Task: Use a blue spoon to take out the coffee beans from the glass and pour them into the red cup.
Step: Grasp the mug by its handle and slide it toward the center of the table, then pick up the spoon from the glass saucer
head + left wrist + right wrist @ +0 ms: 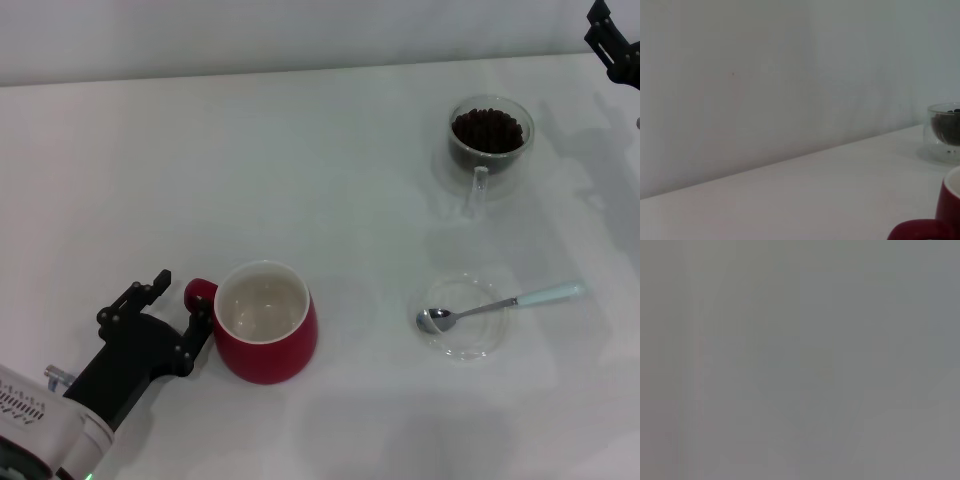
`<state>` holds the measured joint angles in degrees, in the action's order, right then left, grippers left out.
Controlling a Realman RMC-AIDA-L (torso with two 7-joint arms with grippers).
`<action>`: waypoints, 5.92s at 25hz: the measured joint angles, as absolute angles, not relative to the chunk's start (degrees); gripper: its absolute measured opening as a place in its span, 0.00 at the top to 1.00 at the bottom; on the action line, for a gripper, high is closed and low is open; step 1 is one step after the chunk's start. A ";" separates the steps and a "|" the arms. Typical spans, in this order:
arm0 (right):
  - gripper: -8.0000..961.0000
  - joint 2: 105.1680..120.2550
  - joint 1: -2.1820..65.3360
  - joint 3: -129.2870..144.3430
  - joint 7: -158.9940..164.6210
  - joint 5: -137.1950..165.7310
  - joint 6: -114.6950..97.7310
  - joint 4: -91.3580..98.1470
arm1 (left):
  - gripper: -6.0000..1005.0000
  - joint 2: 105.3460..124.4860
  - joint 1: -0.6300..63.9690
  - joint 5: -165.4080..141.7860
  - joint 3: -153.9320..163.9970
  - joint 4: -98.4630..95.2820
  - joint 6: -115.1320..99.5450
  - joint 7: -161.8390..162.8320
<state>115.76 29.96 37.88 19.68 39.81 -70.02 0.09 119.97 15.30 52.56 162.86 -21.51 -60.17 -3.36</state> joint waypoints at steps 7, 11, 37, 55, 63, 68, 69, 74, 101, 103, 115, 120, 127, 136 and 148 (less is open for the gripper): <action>0.09 115.84 29.87 37.88 19.75 39.81 -70.10 0.00 | 0.42 119.97 14.38 52.50 162.94 -21.54 -60.54 -3.54; 0.09 115.84 29.88 37.88 19.77 39.81 -70.24 -0.10 | 0.35 119.96 13.92 51.71 162.92 -21.54 -60.72 -3.59; 0.09 115.92 29.84 37.93 19.77 39.81 -70.36 -0.39 | 0.33 119.68 9.95 48.70 162.94 -21.17 -65.82 -5.84; 0.09 115.85 31.29 37.97 19.53 39.81 -69.92 0.09 | 0.33 119.62 9.94 45.94 162.95 -20.92 -66.27 -9.23; 0.09 115.75 31.42 37.97 19.44 39.81 -69.91 0.24 | 0.33 119.62 9.76 44.29 162.95 -20.91 -66.54 -9.45; 0.09 115.76 31.37 37.97 19.42 39.81 -69.93 0.27 | 0.33 119.62 9.75 43.57 162.95 -20.83 -67.16 -9.45; 0.09 115.78 31.36 37.97 19.42 39.81 -69.93 0.27 | 0.33 119.62 9.75 43.57 162.95 -20.80 -67.29 -9.45; 0.09 115.84 31.30 37.97 19.42 39.81 -70.00 0.27 | 0.33 119.62 9.43 43.57 162.95 -20.51 -67.84 -9.44; 0.09 115.93 32.58 37.96 19.56 39.81 -69.87 0.18 | 0.33 119.45 6.31 39.83 162.95 -18.26 -72.71 -9.40; 0.09 115.96 32.63 37.97 19.58 39.82 -69.87 0.17 | 0.33 119.44 5.58 39.84 162.95 -17.49 -74.31 -9.40; 0.09 115.98 31.79 38.66 19.78 39.83 -69.87 0.06 | 0.34 119.46 2.65 43.83 162.24 -16.04 -80.99 -8.52; 0.09 115.80 29.36 38.66 22.58 39.77 -70.26 0.14 | 0.34 119.53 3.04 60.11 162.24 -16.16 -84.08 1.99; 0.09 114.87 21.48 46.36 41.41 39.95 -70.43 4.92 | 0.34 119.46 6.11 74.12 162.25 -15.53 -83.82 8.90; 0.09 113.83 8.77 53.22 62.40 39.94 -77.39 9.19 | 0.34 119.44 10.35 79.62 162.16 -13.80 -83.92 8.90; 0.09 114.92 5.87 56.47 65.31 40.44 -83.57 1.91 | 0.34 119.29 16.01 84.86 162.16 -11.93 -83.66 8.88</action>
<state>114.92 5.87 56.47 65.31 40.44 -83.57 1.91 119.29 16.01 84.86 162.16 -11.93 -83.66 8.88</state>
